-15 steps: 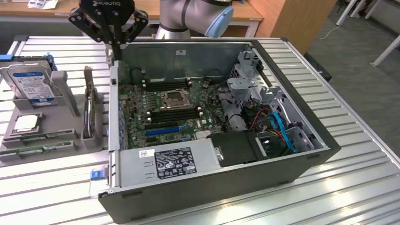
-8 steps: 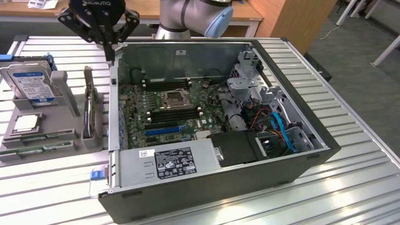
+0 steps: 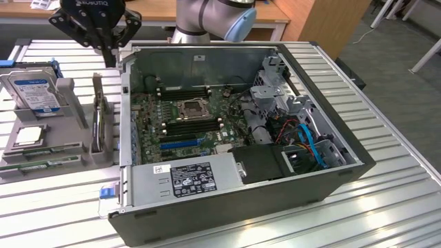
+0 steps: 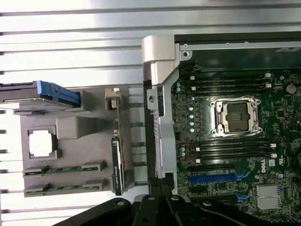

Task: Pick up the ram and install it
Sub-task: 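Reach for the ram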

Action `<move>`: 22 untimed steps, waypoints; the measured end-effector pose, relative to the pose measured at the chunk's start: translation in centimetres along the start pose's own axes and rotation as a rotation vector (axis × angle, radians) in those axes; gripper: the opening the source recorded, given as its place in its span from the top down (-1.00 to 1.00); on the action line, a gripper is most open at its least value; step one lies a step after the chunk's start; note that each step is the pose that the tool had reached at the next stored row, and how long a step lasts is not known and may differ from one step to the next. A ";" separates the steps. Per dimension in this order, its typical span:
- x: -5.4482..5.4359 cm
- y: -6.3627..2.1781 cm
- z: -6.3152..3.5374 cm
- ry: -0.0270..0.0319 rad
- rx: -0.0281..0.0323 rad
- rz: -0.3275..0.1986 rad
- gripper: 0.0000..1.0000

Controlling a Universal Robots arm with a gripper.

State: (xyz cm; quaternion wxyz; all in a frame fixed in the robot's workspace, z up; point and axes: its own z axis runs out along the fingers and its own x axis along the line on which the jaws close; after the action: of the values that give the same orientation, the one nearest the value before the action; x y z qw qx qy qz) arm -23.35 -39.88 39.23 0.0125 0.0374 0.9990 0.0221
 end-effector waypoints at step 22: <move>4.0 -0.30 -0.02 0.0000 -0.0001 0.000 0.80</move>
State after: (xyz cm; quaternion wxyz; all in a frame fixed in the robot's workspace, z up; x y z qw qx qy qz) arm -27.37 -39.88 39.14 0.0125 0.0374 0.9990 0.0221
